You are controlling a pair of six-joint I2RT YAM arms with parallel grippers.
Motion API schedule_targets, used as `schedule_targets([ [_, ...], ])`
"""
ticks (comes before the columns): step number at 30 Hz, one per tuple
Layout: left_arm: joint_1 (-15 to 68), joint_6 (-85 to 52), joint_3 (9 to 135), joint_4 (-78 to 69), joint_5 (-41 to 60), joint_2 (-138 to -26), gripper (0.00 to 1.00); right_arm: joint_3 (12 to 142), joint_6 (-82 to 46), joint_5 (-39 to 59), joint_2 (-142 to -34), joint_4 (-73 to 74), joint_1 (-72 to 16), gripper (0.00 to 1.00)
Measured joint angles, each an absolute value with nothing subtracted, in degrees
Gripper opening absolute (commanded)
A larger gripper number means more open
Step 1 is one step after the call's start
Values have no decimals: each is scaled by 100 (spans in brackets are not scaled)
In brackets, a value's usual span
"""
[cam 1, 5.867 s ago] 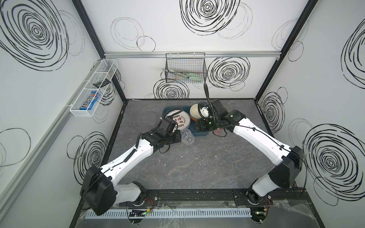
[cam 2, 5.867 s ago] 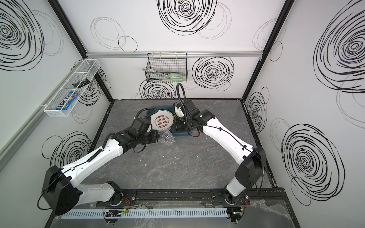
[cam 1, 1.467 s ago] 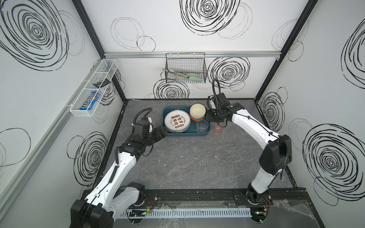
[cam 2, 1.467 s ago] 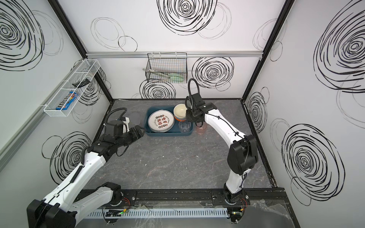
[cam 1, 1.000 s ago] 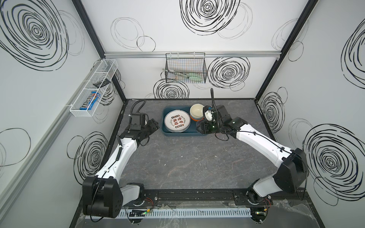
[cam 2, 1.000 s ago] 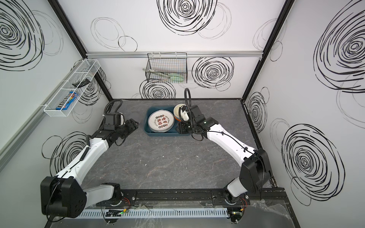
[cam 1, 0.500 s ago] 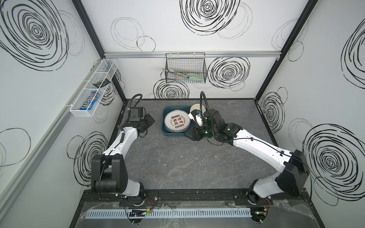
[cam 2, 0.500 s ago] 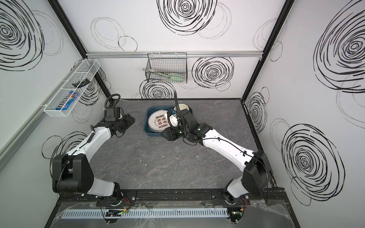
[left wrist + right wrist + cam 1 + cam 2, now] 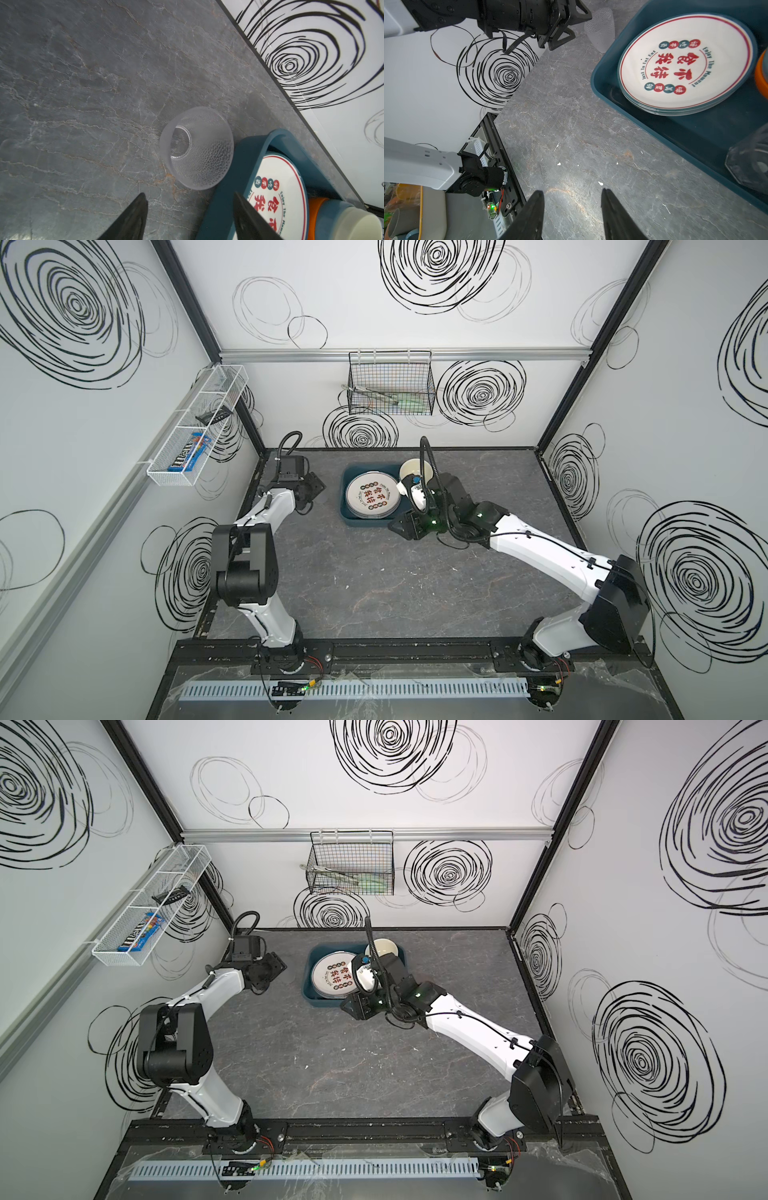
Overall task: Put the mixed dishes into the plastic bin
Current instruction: 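Grasp the frosted cup with the left gripper while the right gripper waits nearby, then lift the frosted cup with the left gripper toward the right gripper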
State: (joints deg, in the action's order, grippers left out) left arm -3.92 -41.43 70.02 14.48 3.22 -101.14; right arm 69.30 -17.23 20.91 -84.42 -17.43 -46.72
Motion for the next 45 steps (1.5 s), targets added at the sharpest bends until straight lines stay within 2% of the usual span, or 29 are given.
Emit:
schedule_targets([
  [8,-443,-4160,7203,1444,246,-10610,55,6882,-1660,2018,-8438,-1747,-4672,49],
  [11,-473,-4163,7279,1433,248,-10759,45,6884,-1653,2010,-8438,-1747,-4672,49],
  [29,-545,-4152,7225,1400,445,-10801,6,6882,-1647,1881,-8438,-1750,-4665,48],
  [33,-576,-4136,7067,1402,506,-10704,0,6882,-1653,1824,-8438,-1758,-4661,48],
  [45,-589,-4091,6390,1468,797,-9190,0,6630,-1798,1549,-8173,-1765,-4578,48],
])
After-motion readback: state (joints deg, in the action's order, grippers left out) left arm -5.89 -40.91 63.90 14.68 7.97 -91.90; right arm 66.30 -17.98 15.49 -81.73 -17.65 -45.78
